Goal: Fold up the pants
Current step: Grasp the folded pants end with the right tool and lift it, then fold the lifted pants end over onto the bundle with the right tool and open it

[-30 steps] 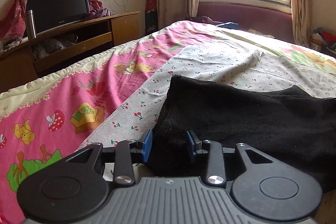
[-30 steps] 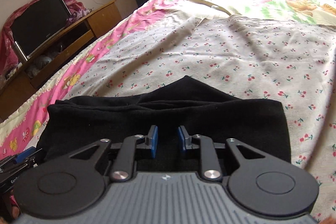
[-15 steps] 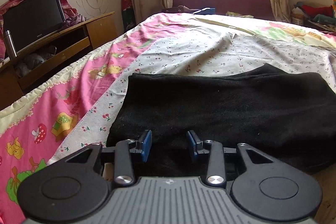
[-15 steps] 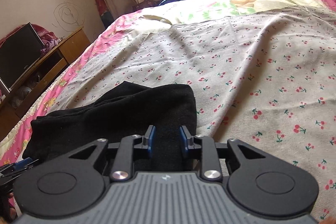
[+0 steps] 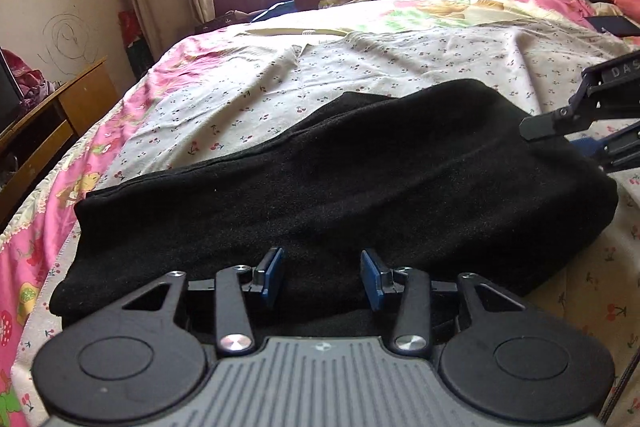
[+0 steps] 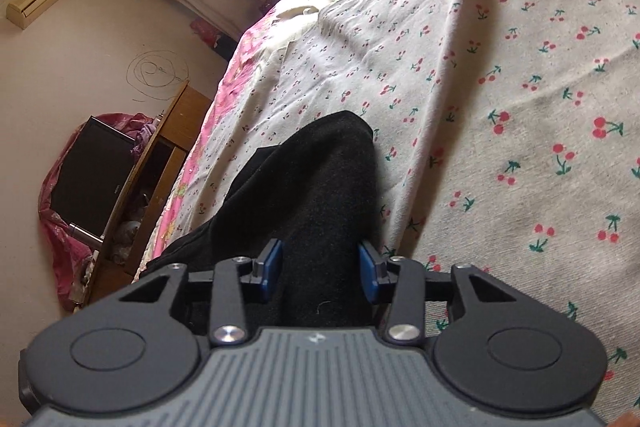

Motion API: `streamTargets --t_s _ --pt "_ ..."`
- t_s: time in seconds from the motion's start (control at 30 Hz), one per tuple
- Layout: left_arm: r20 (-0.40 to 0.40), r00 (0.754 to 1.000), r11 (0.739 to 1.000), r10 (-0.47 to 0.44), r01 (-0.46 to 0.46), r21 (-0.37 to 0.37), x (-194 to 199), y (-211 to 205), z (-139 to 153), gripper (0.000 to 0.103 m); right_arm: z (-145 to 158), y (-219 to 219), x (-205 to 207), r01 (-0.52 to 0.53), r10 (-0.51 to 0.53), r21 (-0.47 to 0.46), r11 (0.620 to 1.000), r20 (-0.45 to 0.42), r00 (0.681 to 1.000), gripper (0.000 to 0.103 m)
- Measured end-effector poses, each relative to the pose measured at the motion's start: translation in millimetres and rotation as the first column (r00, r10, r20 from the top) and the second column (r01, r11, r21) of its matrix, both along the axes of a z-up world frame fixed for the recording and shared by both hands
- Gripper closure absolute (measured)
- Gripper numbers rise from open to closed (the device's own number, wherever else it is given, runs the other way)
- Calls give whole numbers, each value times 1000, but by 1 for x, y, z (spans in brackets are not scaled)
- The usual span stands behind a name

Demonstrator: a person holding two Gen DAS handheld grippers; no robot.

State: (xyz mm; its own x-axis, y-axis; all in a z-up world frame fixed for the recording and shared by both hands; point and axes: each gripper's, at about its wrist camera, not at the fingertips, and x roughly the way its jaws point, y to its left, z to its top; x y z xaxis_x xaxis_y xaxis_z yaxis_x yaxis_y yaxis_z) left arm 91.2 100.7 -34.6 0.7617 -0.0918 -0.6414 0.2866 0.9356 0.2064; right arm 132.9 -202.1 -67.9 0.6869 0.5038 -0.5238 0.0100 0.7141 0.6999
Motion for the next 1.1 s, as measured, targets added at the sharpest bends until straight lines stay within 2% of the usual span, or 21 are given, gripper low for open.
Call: streamTargets --t_s 0.07,0.13,0.17,0.23,0.37,0.47,0.57,0.73,0.83,0.93,1.0,1.1 --pt "8 1000 1000 -3 4 -23 3 -1 0 48 -8 1 5 -5 5 3 1000 -22 1000 61" --pt "-30 999 1000 -18 18 3 10 -6 -9 47 -17 1 10 -5 6 10 1000 -58 998 62" --pt "-30 999 999 -28 29 25 12 -8 -13 47 -16 2 10 4 -3 15 1000 -64 998 69" --pt "-7 999 998 -47 48 28 8 -8 -10 47 -3 4 7 10 -8 38 999 -50 999 84" --pt "11 998 997 -66 66 -45 -1 7 0 47 34 14 5 5 -7 102 995 17 1000 88" --pt "23 999 992 -47 50 -117 -6 25 7 47 66 43 14 -36 30 91 995 60 998 88" --pt "43 999 983 -13 20 -183 -12 49 16 47 97 94 26 -100 96 32 994 99 990 88" --pt "71 996 969 56 -37 -245 -26 100 26 47 121 187 45 -213 224 -85 973 157 962 88" --pt "64 993 962 100 -80 -260 -30 125 24 47 113 246 60 -283 303 -151 947 131 944 88" --pt "38 987 951 157 -140 -274 -31 146 16 47 88 300 74 -351 369 -215 912 51 928 87" --pt "15 981 938 192 -179 -297 -34 158 11 47 66 326 76 -380 396 -262 887 12 918 86" --pt "-25 973 902 228 -220 -371 -40 178 5 47 40 341 77 -396 406 -276 876 -23 914 84"
